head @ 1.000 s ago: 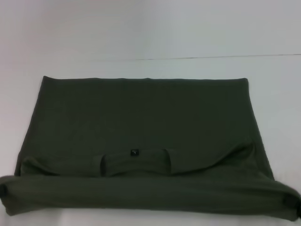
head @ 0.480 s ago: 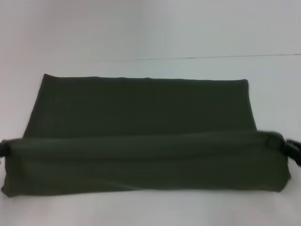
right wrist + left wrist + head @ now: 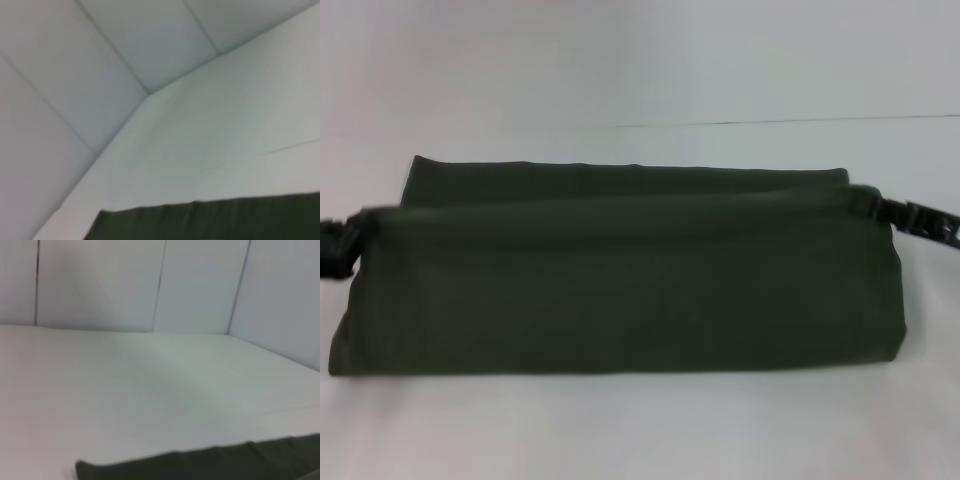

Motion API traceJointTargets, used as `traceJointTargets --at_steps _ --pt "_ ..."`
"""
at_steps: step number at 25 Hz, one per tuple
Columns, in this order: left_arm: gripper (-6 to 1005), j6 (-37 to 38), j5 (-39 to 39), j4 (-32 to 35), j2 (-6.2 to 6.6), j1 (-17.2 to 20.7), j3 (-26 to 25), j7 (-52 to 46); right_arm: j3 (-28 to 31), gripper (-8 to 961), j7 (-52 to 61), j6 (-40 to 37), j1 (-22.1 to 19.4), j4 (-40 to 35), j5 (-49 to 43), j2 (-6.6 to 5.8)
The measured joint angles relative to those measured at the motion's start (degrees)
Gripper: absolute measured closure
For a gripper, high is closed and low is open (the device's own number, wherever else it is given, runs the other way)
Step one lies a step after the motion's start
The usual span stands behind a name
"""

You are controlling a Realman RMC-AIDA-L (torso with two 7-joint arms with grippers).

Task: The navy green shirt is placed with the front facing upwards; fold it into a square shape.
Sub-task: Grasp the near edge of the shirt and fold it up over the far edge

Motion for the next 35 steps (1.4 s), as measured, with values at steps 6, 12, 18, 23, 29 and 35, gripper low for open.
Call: traceJointTargets --at_steps 6,12,18,23,29,35 --pt "987 -12.55 0.0 -1.25 -0.13 -5.1 6.97 -4.21 -4.3 899 4.53 11.13 4.43 0.5 0.06 -0.21" --pt "986 -29.58 -0.04 -5.05 -0.62 -10.49 16.96 -6.87 -6.65 898 4.82 19.36 7.37 0.73 0.22 0.56" --pt "987 -45.89 -0.1 -10.96 -0.61 -16.14 23.99 -6.51 -7.99 898 4.31 26.29 9.68 0.84 0.39 0.86" --pt "988 -57.92 -0.11 -16.65 -0.25 -18.79 30.23 -6.43 -10.4 897 0.0 34.24 12.15 4.02 0.59 1.76" --pt "959 -66.12 -0.11 -20.0 -0.51 -19.4 34.61 -6.28 -10.63 896 -10.97 40.69 15.1 10.53 3.29 2.75" --pt "923 -67.96 -0.3 -20.94 -1.06 -18.91 37.49 -6.25 -10.69 810 -13.68 40.82 14.66 11.37 7.96 2.8"
